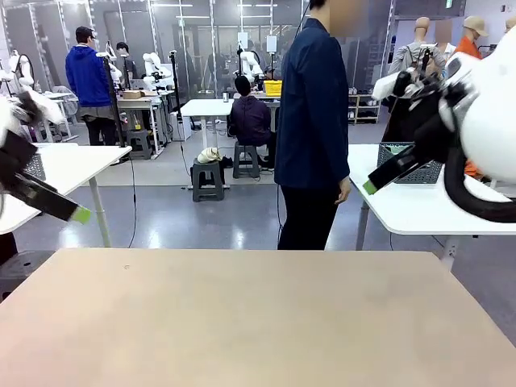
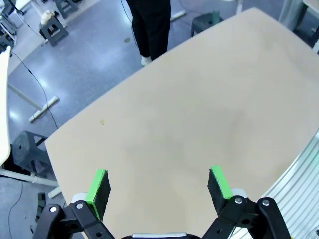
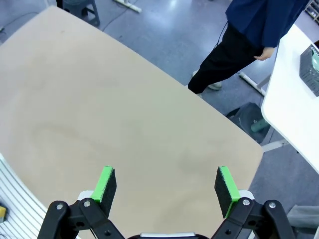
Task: Fold the towels and place them in the basket.
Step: When a person lays out a Towel with hook on the table, fold it in half twice.
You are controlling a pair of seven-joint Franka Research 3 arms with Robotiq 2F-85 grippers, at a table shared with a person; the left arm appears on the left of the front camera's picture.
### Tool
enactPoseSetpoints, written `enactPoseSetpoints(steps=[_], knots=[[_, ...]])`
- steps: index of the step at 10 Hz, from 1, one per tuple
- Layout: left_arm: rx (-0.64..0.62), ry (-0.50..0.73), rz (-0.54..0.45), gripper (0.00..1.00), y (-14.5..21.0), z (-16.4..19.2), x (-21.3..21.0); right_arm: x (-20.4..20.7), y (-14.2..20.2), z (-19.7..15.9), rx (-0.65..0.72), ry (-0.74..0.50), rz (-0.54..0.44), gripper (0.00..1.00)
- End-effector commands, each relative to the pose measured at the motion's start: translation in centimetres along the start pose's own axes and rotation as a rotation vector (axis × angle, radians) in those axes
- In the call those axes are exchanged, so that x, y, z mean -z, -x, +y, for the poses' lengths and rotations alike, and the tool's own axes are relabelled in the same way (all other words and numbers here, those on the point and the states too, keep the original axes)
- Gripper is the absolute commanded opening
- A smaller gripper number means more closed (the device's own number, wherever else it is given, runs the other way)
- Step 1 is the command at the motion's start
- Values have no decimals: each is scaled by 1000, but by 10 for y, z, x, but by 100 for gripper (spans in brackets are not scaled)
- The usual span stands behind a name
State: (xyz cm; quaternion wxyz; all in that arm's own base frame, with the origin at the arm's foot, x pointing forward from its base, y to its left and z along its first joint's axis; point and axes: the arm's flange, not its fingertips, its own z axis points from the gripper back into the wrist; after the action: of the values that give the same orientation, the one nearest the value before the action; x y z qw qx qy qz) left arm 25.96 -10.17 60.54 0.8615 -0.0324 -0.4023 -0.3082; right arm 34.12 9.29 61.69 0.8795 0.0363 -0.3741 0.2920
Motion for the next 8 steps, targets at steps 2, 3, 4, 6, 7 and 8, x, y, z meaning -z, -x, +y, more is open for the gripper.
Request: enactPoseSetpoints(steps=[2, 3, 4, 6, 7, 8], knots=[[9, 16, -58, 100, 67, -19, -37, -14, 0, -13, -23, -10, -7, 100], [3, 2, -63, 100, 72, -24, -45, -18, 0, -16, -20, -4, -5, 100], [-7, -9, -56, 100, 75, -27, -45, -14, 1, -17, -32, -8, 2, 100], [0, -12, -68, 100, 13, -4, -61, -15, -2, -8, -2, 6, -13, 100], [0, -12, -68, 100, 13, -4, -61, -15, -2, -8, -2, 6, -13, 100], [0, -12, -68, 100, 13, -4, -61, -15, -2, -8, -2, 6, -13, 100]])
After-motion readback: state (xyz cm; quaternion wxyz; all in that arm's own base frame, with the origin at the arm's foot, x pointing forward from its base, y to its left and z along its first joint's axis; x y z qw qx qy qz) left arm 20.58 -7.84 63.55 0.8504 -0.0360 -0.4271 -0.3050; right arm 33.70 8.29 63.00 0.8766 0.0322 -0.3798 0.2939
